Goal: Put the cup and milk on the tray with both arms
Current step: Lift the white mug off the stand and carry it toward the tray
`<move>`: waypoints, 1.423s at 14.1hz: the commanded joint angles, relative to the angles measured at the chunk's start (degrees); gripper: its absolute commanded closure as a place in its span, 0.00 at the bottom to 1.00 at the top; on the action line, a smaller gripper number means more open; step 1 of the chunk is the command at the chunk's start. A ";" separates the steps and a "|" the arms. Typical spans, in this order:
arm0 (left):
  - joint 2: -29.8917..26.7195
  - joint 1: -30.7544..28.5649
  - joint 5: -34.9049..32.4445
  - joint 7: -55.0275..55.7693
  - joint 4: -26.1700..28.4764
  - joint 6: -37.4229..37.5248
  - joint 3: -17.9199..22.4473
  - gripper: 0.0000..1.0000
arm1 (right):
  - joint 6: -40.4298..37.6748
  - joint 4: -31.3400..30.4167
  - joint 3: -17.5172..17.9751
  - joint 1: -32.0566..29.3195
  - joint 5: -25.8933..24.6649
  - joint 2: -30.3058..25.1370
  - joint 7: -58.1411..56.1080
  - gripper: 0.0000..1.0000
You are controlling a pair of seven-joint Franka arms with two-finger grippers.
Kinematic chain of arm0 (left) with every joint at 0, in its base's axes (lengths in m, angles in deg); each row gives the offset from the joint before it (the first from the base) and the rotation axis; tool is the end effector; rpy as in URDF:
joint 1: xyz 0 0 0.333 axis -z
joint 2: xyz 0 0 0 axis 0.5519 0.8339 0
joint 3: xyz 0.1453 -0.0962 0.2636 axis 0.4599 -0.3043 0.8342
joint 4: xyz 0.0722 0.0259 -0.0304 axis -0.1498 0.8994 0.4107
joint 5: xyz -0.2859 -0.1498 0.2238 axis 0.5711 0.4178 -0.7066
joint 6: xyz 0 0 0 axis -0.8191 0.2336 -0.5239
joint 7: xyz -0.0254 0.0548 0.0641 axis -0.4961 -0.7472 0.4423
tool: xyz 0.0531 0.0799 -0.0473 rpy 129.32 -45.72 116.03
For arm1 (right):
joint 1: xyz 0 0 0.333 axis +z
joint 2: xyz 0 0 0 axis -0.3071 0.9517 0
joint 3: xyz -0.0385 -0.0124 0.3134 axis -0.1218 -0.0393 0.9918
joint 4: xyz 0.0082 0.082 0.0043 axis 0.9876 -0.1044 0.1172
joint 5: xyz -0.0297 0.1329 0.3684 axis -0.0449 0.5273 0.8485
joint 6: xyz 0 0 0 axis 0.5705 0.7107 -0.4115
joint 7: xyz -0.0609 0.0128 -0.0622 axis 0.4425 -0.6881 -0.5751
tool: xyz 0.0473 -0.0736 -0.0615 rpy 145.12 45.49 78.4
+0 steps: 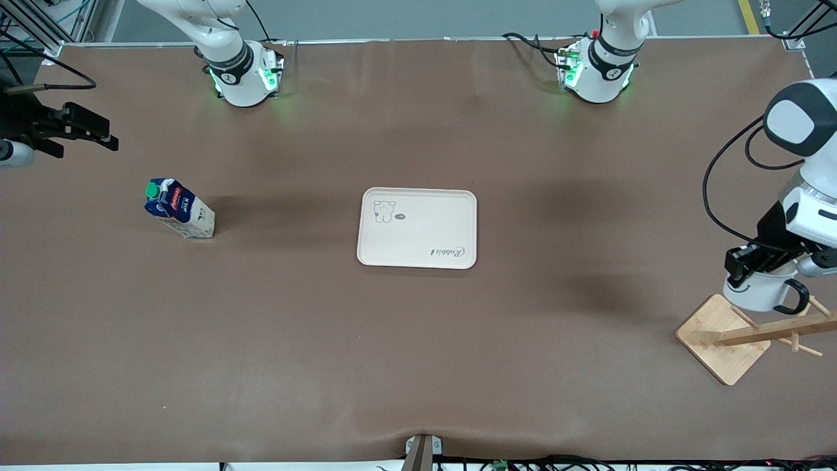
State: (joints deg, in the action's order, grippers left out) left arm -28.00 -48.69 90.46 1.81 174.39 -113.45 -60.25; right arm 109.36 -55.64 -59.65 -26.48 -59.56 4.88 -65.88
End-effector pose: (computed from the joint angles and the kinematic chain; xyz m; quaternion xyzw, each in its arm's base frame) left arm 0.6118 0.0356 0.4736 0.9764 0.0933 0.1856 0.0597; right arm 0.5220 -0.0076 0.6344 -0.9964 -0.0417 0.0633 0.0392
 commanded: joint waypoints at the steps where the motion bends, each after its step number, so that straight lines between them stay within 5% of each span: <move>1: -0.99 -0.28 1.49 2.25 -3.09 8.01 -2.29 1.00 | -0.27 -0.42 0.69 -1.25 0.12 -0.43 0.36 0.00; 11: 4.36 1.91 1.40 33.42 -3.89 14.37 -19.78 1.00 | -0.18 0.02 0.61 -1.33 0.30 -0.25 0.19 0.00; 20: 20.09 18.16 0.61 60.51 -10.82 14.37 -20.15 1.00 | -0.10 0.54 0.69 -1.25 0.38 0.80 -0.52 0.00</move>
State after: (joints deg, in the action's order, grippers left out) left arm -12.62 -32.53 90.61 58.88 168.19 -99.86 -80.31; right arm 109.46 -55.63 -59.82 -26.54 -59.54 5.12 -65.94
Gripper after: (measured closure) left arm 0.925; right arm 0.000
